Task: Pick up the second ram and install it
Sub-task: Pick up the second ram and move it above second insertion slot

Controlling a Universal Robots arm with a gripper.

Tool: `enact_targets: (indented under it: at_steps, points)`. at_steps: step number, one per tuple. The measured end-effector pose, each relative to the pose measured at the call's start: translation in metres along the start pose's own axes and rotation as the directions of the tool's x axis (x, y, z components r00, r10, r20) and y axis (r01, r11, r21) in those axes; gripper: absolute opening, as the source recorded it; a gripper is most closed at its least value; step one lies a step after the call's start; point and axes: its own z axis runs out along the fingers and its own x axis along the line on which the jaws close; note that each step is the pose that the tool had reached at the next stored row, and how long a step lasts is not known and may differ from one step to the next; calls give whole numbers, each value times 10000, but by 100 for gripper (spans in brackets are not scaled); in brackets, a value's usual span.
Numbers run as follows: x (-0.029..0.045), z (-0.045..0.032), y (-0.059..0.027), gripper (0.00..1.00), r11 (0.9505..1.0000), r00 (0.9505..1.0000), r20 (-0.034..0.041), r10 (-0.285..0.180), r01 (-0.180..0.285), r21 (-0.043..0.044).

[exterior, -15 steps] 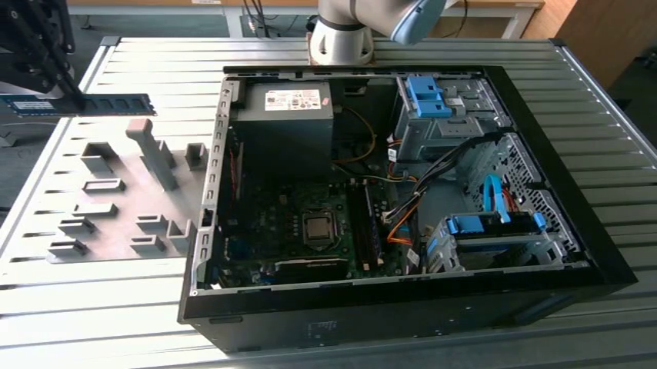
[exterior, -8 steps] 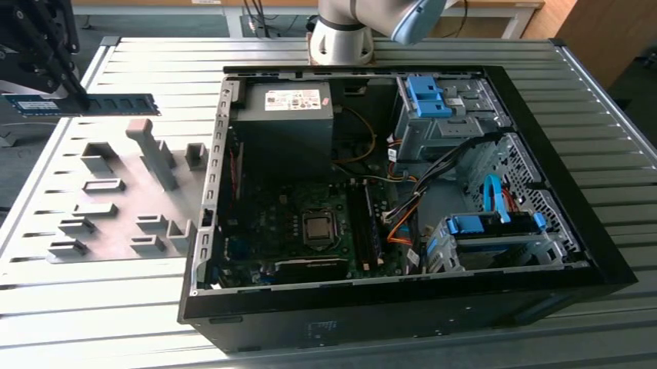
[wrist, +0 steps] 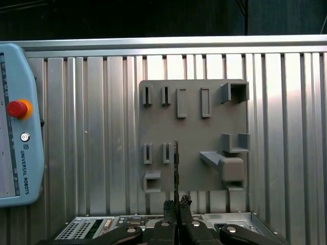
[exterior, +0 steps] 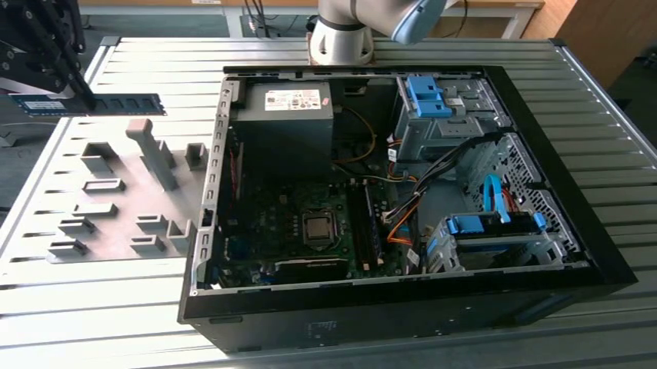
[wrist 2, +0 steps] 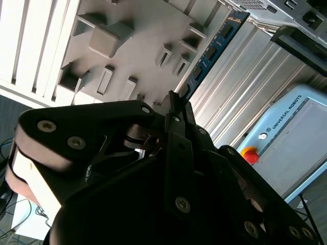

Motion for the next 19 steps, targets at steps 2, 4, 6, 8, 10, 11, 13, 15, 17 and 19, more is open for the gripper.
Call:
enact_targets:
  at_steps: [2, 4, 6, 8, 10, 11, 13, 15, 17, 19]
  points:
    - [-1, 0, -14, 14, 10000, 10000, 0, 0, 0, 0]
    - [-1, 0, -27, 14, 10000, 10000, 0, 0, 0, 0]
    - [-2, 0, -42, 14, 10000, 10000, 0, -1, 1, 0]
    - [-2, 0, -56, 14, 10000, 10000, 0, 0, 0, 0]
    - [-2, 0, -69, 14, 10000, 10000, 0, 0, 0, 0]
    - [-3, 0, -75, 14, 10000, 10000, 1, 0, 0, 1]
    - [-3, 0, -87, 14, 10000, 10000, 0, 0, 0, 0]
    - [-4, -1, -98, 14, 10000, 10000, -1, 0, 0, 1]
    - [-4, 0, -108, 14, 10000, 10000, 1, 0, 0, 0]
    - [-4, -1, -117, 14, 10000, 10000, 0, 0, 0, 0]
